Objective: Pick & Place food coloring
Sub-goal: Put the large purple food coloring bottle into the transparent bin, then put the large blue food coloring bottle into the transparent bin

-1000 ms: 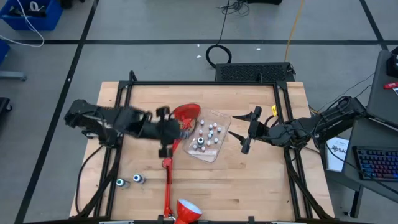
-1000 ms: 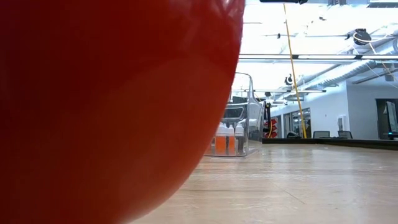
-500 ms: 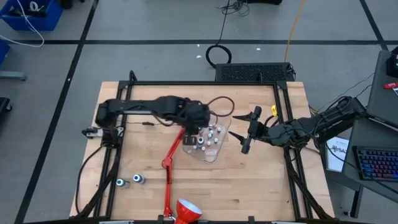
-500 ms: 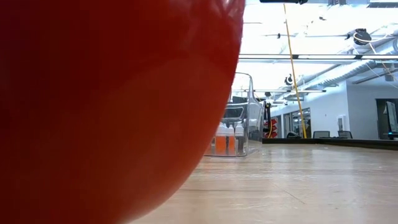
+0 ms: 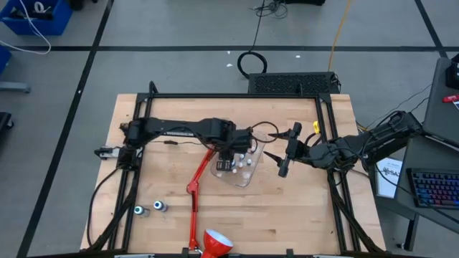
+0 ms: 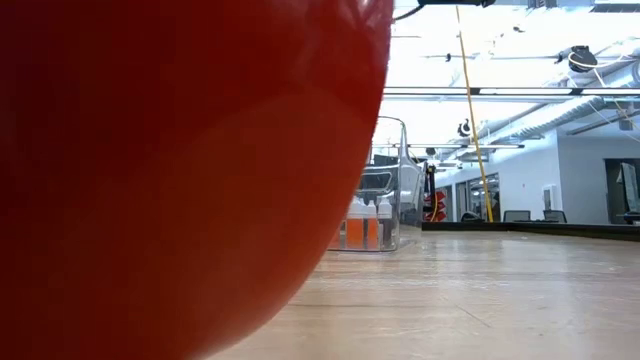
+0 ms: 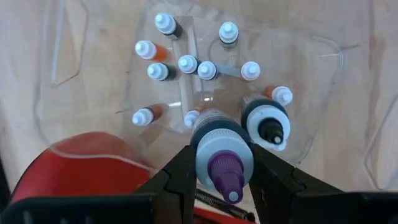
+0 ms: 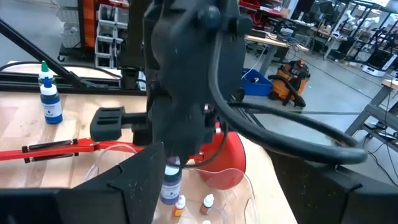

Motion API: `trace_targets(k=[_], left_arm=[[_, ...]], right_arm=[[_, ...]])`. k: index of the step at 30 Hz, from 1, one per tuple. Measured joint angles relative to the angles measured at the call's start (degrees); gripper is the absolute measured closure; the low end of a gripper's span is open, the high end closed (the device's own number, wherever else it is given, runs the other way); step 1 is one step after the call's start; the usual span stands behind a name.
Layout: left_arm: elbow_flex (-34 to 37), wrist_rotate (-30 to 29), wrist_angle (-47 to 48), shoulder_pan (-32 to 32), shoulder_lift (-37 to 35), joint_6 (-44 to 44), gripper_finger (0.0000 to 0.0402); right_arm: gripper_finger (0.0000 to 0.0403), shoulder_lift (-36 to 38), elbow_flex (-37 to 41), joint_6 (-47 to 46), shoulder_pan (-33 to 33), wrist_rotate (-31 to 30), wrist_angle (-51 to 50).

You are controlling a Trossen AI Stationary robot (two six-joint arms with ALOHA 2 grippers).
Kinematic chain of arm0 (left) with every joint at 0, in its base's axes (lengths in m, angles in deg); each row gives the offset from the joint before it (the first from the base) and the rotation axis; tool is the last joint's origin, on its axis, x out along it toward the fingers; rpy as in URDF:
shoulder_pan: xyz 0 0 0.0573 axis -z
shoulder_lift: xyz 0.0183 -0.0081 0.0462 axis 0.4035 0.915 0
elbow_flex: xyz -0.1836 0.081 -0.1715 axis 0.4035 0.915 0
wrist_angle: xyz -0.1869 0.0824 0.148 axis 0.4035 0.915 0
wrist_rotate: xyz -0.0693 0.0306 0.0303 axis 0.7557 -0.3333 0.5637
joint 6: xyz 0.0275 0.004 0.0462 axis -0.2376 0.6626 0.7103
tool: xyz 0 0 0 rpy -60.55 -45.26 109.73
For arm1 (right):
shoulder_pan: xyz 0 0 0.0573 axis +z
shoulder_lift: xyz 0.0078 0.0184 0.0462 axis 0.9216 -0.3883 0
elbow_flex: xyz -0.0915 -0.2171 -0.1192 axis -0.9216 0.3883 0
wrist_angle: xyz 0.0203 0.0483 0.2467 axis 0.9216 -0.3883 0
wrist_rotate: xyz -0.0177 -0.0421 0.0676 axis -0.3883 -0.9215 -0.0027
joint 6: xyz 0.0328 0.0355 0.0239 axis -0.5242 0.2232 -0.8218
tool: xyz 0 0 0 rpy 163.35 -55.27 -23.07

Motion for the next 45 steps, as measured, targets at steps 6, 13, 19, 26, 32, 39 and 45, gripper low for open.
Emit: trace_targets(k=[6,13,19,26,32,39,45], left_arm=[[0.6,3.9,-3.8,-1.5,1.1,0.8,0.0283],[3.6,7.5,-7.1,-3.7,0.9,1.5,0.0283],[8.5,9.4,-10.0,-5.7,1.0,1.1,0.0283],[11.1,11.9,-12.2,-6.3,0.8,-0.3,0.0283],[9.1,11.9,-10.4,-6.2,1.0,-3.8,0.0213],[1.5,10.9,-2.9,-6.2,1.0,-7.6,0.0058],[-8.9,9.7,9.9,-5.8,0.9,-10.3,0.0006]], right_arm=[[0.0124,0.0,0.0,0.0,0.0,0.0,-0.1],[0.0124,0.0,0.0,0.0,0.0,0.1,-0.2],[0.0124,0.0,0.0,-0.1,0.0,0.1,-0.2],[0.0124,0.0,0.0,-0.5,0.0,0.1,-0.2],[0.0124,0.0,0.0,-0.5,0.0,0.1,-0.2],[0.0124,0.0,0.0,-0.5,0.0,0.1,-0.2],[0.0124,0.0,0.0,-0.5,0.0,0.1,-0.3]])
